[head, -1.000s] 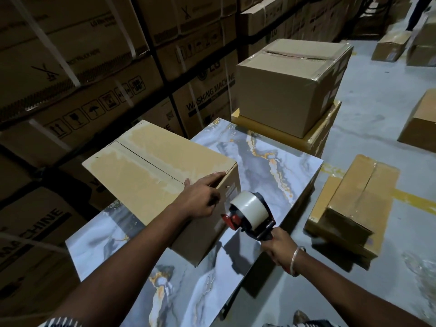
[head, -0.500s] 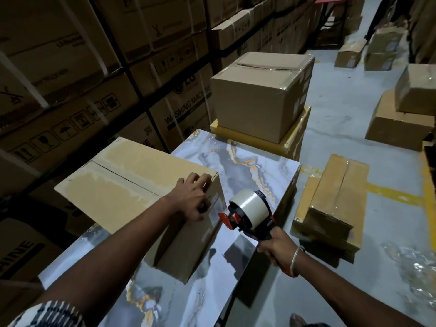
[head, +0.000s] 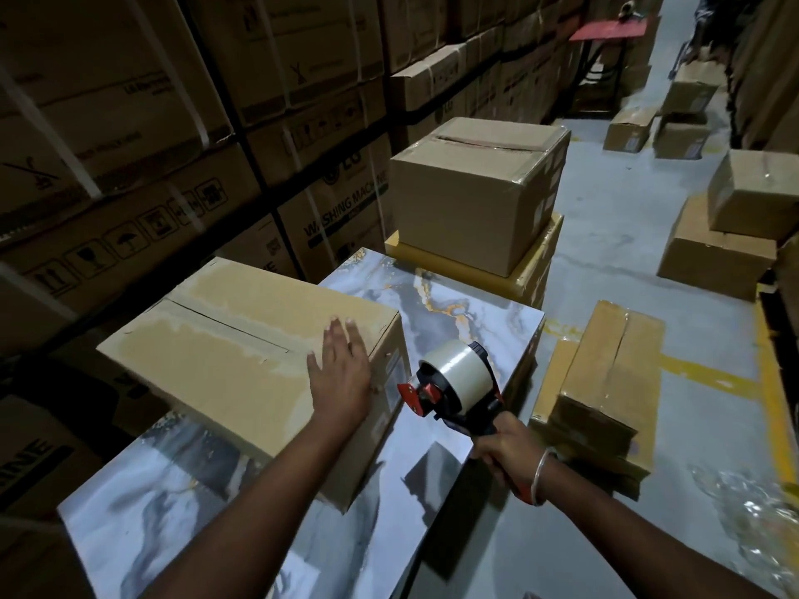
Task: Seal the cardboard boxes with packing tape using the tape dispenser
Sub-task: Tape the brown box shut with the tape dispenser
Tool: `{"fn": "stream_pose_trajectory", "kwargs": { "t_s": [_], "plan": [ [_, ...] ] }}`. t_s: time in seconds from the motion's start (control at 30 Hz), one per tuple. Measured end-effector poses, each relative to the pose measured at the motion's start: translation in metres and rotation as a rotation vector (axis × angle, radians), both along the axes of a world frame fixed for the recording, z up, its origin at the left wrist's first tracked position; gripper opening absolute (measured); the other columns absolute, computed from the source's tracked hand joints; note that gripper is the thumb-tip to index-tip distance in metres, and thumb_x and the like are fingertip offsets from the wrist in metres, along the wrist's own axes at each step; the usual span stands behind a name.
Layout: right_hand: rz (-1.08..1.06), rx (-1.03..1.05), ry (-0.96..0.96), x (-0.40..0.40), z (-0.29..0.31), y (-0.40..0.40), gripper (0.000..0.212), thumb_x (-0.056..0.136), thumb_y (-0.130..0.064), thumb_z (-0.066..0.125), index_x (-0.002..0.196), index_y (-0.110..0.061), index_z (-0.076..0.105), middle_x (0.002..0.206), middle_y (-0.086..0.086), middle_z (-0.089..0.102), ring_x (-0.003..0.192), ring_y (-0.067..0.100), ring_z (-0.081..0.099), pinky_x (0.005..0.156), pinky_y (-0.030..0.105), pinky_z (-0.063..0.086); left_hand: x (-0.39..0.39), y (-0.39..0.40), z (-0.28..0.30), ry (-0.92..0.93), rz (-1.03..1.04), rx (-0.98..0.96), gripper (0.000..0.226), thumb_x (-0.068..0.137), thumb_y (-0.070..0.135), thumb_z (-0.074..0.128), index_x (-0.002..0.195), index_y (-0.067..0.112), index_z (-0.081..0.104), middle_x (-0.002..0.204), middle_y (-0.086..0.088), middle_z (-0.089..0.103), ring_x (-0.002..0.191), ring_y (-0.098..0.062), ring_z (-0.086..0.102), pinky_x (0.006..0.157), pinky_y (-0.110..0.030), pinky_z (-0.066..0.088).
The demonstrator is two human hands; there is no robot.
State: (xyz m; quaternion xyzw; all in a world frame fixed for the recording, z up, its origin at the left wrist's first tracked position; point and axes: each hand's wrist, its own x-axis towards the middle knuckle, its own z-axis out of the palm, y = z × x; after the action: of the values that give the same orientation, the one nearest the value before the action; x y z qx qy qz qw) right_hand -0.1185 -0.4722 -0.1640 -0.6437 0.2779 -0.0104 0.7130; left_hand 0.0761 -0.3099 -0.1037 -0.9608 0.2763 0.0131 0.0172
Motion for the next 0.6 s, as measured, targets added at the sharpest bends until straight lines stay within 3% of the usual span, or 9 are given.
{"fn": "stream_pose_trajectory", "kwargs": {
  "t_s": [0.13,0.3,0.4,0.6],
  "plan": [
    [0.012,-0.006,-0.008,0.007,0.012,0.0,0.027,0.06,-0.008,0.068,0.058,-0.003,0.041,0.052,0.014,0.038,0.04,0.02,0.032,0.043,0.027,0.025,-0.016,0.002,-0.012,-0.001,0.137,-0.002,0.1,0.097,0.038,0.061,0.154,-0.005,-0.009,0.162,-0.031,-0.005,0.153,-0.04,0.001,0.119,-0.055,0.018],
    [0.048,-0.046,-0.017,0.018,0.031,0.002,0.027,0.059,-0.008,0.067,0.057,-0.004,0.04,0.055,0.014,0.035,0.04,0.021,0.028,0.044,0.028,0.024,-0.01,0.005,-0.016,-0.014,0.052,0.024,0.087,0.1,0.036,0.055,0.155,-0.006,0.002,0.16,-0.034,0.007,0.151,-0.042,0.013,0.122,-0.05,0.019],
    [0.064,-0.018,-0.039,0.027,0.048,0.007,0.024,0.061,-0.005,0.063,0.065,-0.007,0.04,0.056,0.012,0.033,0.041,0.019,0.025,0.044,0.026,0.022,-0.008,0.011,-0.012,0.048,-0.009,0.029,0.089,0.1,0.045,0.05,0.155,-0.005,0.0,0.161,-0.032,-0.001,0.152,-0.042,0.006,0.122,-0.047,0.011],
    [0.142,-0.05,-0.099,0.046,0.079,0.023,0.026,0.079,0.013,0.053,0.072,-0.01,0.041,0.055,0.007,0.032,0.043,0.018,0.024,0.046,0.029,0.018,-0.02,0.039,-0.012,0.08,-0.11,0.021,0.063,0.106,0.025,0.026,0.158,0.003,-0.004,0.164,-0.025,-0.01,0.153,-0.035,-0.004,0.123,-0.042,0.002]
  ]
}}
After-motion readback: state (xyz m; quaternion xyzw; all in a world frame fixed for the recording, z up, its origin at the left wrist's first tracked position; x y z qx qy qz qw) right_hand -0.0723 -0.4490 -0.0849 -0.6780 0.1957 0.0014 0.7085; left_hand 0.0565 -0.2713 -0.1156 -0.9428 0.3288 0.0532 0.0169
